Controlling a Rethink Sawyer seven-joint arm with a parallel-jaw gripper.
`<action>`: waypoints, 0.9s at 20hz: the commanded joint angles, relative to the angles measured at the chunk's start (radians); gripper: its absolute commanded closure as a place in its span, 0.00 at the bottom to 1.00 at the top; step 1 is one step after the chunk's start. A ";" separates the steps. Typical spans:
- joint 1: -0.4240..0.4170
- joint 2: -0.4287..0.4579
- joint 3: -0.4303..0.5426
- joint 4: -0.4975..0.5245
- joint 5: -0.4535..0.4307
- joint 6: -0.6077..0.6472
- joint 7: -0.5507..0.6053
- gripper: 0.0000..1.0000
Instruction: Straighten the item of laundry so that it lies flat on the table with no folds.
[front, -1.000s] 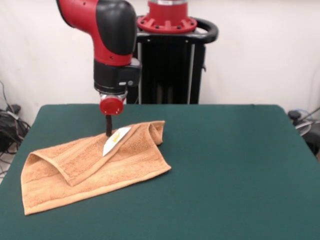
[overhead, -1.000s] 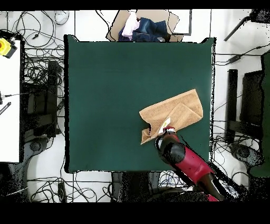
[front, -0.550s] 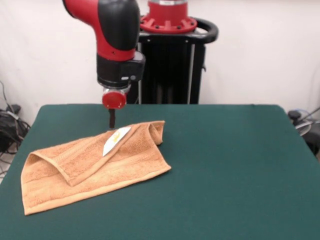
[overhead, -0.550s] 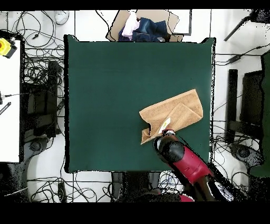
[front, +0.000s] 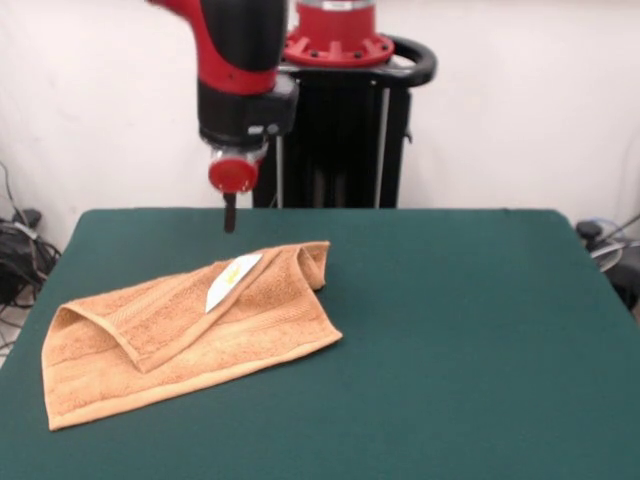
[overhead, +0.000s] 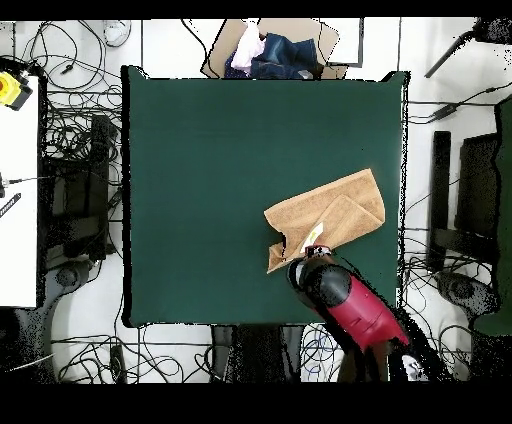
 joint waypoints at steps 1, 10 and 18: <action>0.096 -0.214 -0.108 -0.100 0.049 0.414 0.229 0.00; 0.123 -0.258 -0.106 -0.090 0.119 0.526 0.293 0.00; 0.091 -0.215 0.081 0.170 0.328 0.141 0.252 0.00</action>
